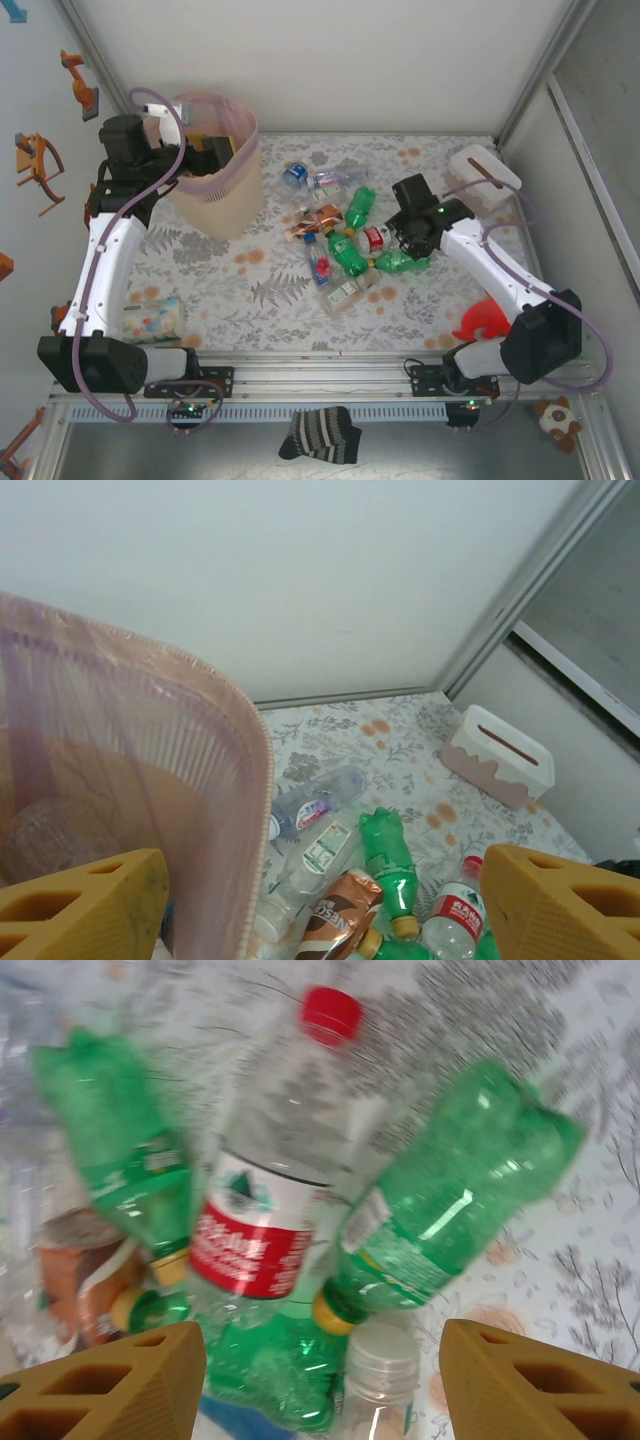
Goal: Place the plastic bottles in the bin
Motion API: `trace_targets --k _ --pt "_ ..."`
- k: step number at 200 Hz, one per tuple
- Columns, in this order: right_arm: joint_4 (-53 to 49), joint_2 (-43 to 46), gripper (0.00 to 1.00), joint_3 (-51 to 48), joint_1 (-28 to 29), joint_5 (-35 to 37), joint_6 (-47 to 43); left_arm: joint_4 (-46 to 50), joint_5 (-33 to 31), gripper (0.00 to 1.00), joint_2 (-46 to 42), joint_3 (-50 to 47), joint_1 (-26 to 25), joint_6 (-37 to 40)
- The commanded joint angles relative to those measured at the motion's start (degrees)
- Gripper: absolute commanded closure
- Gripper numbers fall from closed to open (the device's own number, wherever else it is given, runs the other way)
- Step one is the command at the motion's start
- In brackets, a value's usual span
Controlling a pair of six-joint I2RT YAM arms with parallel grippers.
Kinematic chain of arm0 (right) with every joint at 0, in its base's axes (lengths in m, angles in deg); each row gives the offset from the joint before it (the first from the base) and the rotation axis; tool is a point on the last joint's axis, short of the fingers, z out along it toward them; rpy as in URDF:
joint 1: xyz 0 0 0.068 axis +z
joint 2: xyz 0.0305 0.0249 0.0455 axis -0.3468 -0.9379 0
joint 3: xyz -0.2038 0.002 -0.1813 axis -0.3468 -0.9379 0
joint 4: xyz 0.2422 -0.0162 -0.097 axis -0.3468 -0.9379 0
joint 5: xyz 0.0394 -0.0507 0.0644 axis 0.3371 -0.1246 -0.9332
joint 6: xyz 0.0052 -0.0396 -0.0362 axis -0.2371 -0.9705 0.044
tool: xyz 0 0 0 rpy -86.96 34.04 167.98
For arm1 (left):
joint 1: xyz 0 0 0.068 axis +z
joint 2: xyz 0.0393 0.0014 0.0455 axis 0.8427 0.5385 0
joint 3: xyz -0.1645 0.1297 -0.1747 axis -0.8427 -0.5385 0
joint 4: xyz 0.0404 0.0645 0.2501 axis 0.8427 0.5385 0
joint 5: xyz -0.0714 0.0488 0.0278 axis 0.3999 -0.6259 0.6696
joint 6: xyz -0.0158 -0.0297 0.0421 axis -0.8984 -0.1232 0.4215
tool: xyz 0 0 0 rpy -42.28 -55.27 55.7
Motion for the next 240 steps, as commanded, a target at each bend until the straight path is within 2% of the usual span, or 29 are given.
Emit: trace_targets --k 1,10,26,78,124,179,240 --pt "-2.76 0.23 0.38 -2.01 -1.16 0.67 12.22 -1.95 2.14 0.19 -1.94 -0.38 0.18 -0.6" --pt "-2.68 0.18 0.38 -3.07 -1.85 0.24 13.27 -1.93 2.15 0.19 -2.13 -0.5 0.18 -0.44" --pt "-1.66 -0.25 0.31 -4.67 -3.44 -1.18 13.81 -2.11 2.18 0.19 -2.41 -0.7 0.18 -0.42" --pt "5.18 -3.54 0.24 -8.8 -9.01 -6.52 14.93 -3.44 3.06 0.19 -2.85 -1.5 0.09 -1.68" --pt "11.95 -7.99 0.25 -10.74 -11.47 -9.03 14.8 -2.96 3.68 0.19 -3.03 -1.25 0.01 -1.86" --pt "15.12 -12.77 0.27 -11.12 -12.57 -9.15 14.45 -2.21 4.79 0.19 -3.21 -0.71 -0.17 -2.0" --pt "17.18 -14.92 0.36 -13.18 -13.38 -8.88 14.78 -0.32 5.29 0.19 -3.25 0.39 -0.35 -0.99"
